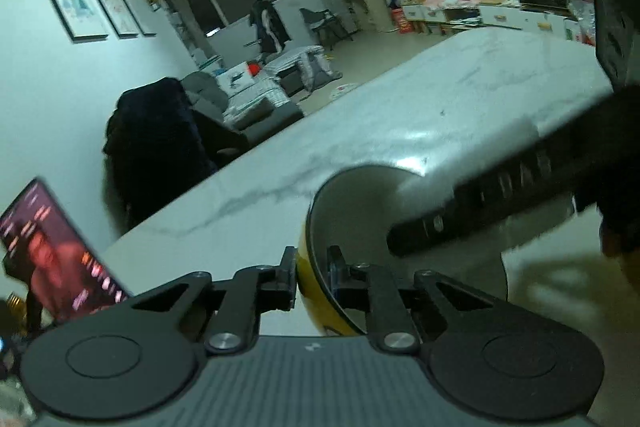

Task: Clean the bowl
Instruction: 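Turn the yellow bowl with the left tool while the right tool's sponge stays inside, then scrub the bowl's inner wall with the sponge in the right tool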

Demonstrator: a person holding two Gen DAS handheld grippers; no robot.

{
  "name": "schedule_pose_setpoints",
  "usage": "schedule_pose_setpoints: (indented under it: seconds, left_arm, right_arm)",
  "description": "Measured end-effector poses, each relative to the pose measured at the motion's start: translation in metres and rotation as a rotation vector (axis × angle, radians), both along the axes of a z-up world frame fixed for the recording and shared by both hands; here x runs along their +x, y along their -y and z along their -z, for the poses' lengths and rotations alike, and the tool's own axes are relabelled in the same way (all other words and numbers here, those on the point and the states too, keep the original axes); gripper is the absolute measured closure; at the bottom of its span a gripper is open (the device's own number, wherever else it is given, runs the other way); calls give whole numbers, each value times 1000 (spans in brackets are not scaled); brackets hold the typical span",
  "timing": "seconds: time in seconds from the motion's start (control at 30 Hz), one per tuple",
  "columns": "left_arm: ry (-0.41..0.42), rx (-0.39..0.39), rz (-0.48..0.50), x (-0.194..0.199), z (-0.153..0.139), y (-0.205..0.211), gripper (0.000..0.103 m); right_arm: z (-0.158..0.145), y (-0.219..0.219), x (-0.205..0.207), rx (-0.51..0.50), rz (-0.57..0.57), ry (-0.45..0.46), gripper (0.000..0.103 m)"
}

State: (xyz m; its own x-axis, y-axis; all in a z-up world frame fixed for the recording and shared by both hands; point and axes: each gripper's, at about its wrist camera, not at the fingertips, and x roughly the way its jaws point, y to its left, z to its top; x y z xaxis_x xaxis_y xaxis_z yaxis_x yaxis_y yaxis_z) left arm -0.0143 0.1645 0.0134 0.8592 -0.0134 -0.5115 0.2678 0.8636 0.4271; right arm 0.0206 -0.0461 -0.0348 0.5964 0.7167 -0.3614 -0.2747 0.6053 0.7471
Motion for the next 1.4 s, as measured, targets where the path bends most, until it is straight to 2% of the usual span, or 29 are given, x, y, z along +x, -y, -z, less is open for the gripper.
schedule_pose_setpoints:
  seconds: [0.2, 0.37, 0.5, 0.6, 0.8, 1.0, 1.13, 1.4]
  left_arm:
    - [-7, -126, -65, -22, 8, -17, 80]
    - [-61, -238, -103, -34, 16, -27, 63]
    - [-83, -392, -128, -43, 25, -40, 61]
    - [-107, -451, -113, -46, 25, -44, 61]
    - [-124, -447, -73, -44, 21, -32, 63]
    - [-142, -419, -30, -33, 22, -20, 64]
    - [-154, -428, 0, -23, 25, -15, 64]
    - [-154, -428, 7, -18, 30, -13, 64]
  right_arm:
    - [-6, -8, -7, 6, -32, 8, 87]
    - [-9, -16, -14, 8, -58, 15, 88]
    - [-10, -23, -23, -5, -80, 17, 88]
    - [-5, -26, -26, -10, -84, -2, 88]
    - [4, -24, -24, -2, -51, -34, 87]
    - [6, -16, -18, -9, -5, -31, 87]
    - [8, -7, -13, -3, 32, -33, 86]
    - [11, 2, -8, 20, 55, -45, 87]
